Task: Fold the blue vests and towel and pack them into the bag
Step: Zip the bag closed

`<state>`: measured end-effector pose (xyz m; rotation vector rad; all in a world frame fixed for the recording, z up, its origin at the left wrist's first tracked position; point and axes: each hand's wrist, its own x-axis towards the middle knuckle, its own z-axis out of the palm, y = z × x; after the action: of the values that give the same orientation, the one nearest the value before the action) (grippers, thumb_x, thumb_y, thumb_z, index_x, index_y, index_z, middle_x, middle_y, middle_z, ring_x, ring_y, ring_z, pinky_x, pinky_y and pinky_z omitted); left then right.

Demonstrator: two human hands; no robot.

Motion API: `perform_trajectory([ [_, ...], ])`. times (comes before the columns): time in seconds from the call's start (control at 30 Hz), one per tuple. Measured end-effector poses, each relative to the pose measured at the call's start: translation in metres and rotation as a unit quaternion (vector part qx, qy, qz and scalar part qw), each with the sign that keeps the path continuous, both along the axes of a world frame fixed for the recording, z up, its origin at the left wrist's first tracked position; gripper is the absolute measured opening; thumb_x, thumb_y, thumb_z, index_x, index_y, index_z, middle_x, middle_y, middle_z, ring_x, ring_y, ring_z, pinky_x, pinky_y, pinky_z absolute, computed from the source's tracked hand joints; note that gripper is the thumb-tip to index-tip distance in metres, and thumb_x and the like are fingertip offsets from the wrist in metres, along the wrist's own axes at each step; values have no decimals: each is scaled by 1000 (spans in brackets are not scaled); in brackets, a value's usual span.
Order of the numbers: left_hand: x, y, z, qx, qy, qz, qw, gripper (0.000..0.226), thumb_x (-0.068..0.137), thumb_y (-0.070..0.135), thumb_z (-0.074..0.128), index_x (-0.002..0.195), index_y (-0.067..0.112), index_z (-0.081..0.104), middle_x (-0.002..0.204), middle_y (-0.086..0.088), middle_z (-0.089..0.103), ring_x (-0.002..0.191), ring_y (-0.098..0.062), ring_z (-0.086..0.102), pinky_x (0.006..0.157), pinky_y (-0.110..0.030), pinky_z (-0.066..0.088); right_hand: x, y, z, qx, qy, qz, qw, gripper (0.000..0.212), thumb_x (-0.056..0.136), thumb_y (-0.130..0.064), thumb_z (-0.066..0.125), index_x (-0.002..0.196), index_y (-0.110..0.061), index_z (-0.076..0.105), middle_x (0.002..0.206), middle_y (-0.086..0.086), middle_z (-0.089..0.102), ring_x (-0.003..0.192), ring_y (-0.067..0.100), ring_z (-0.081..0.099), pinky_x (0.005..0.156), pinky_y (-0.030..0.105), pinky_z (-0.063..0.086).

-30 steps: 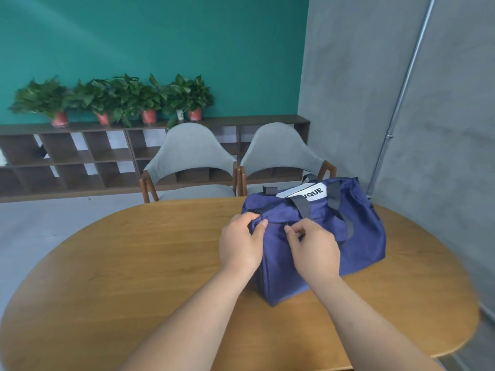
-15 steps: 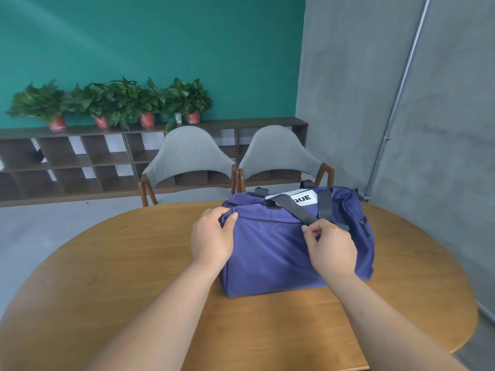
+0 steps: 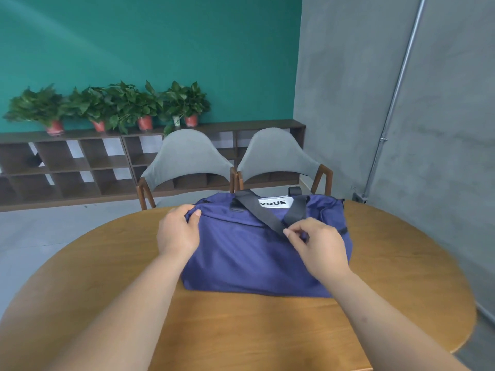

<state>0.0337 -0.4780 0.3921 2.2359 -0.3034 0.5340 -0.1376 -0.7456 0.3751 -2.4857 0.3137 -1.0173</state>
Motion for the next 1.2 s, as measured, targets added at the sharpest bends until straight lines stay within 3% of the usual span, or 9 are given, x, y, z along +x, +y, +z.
perform_trajectory([
  [0.2, 25, 19, 10, 56, 87, 112, 988, 24, 104, 34, 59, 126, 29, 68, 124, -11, 63, 115, -40, 55, 94, -47, 52, -12, -28, -8, 29, -12, -103, 994, 28, 85, -49, 80, 105, -34, 68, 103, -12, 53, 101, 16, 49, 66, 29, 44],
  [0.3, 2, 2, 15, 31, -31, 140, 989, 33, 97, 20, 64, 129, 25, 64, 129, -13, 54, 121, -39, 46, 102, -49, 43, -13, -27, -19, 132, 38, -117, 984, 48, 79, -61, 80, 114, -34, 60, 110, -7, 50, 108, 20, 48, 76, 33, 45],
  [0.43, -55, -45, 19, -34, -183, -57, 981, 25, 96, 8, 63, 117, 21, 68, 112, 3, 59, 104, -26, 59, 91, -42, 49, -8, -12, -25, 226, 27, -58, 972, 49, 77, -57, 84, 112, -37, 57, 110, -12, 52, 105, 12, 57, 85, 27, 47],
  [0.57, -106, -95, 2, 23, -83, -227, 970, 26, 101, 17, 58, 122, 20, 71, 112, 3, 69, 101, -22, 66, 89, -40, 54, -5, 7, -27, 264, 8, 0, 965, 49, 76, -40, 90, 113, -36, 59, 112, -16, 56, 101, 1, 59, 84, 19, 48],
  [0.67, -120, -122, -12, 47, 61, -239, 968, 34, 103, 20, 55, 136, 16, 65, 115, 1, 75, 111, -22, 67, 98, -39, 53, -12, 10, -33, 283, -8, 31, 959, 48, 78, -25, 90, 115, -39, 62, 113, -17, 62, 103, -4, 61, 86, 17, 53],
  [0.8, -116, -140, -25, -10, 197, -239, 951, 38, 101, 31, 65, 135, 13, 65, 102, 5, 78, 96, -21, 74, 89, -43, 61, -26, 1, -41, 344, -33, 63, 936, 41, 82, -14, 88, 115, -31, 72, 115, -12, 71, 108, -2, 67, 94, 21, 57],
  [0.9, -118, -149, -25, -44, 223, -246, 942, 11, 97, 35, 72, 105, 26, 72, 91, 7, 78, 86, -16, 75, 81, -45, 64, -36, -3, -42, 380, -45, 89, 919, 36, 85, -9, 85, 114, -26, 75, 115, -7, 73, 107, 3, 71, 94, 21, 57],
  [1.0, -120, -160, -26, -68, 234, -237, 940, 32, 93, 33, 75, 67, 36, 56, 76, 7, 76, 78, -22, 76, 74, -52, 64, -41, -4, -41, 370, -47, 71, 925, 31, 86, -10, 84, 111, -27, 77, 110, -6, 73, 93, 6, 72, 86, 21, 59],
  [1.2, -120, -169, -27, -106, 223, -215, 945, 25, 91, 29, 78, 75, 39, 62, 80, 10, 76, 80, -13, 75, 78, -48, 64, -47, -10, -41, 386, -43, 43, 920, 18, 88, -17, 83, 99, -31, 80, 90, -10, 78, 83, 9, 73, 79, 24, 58],
])
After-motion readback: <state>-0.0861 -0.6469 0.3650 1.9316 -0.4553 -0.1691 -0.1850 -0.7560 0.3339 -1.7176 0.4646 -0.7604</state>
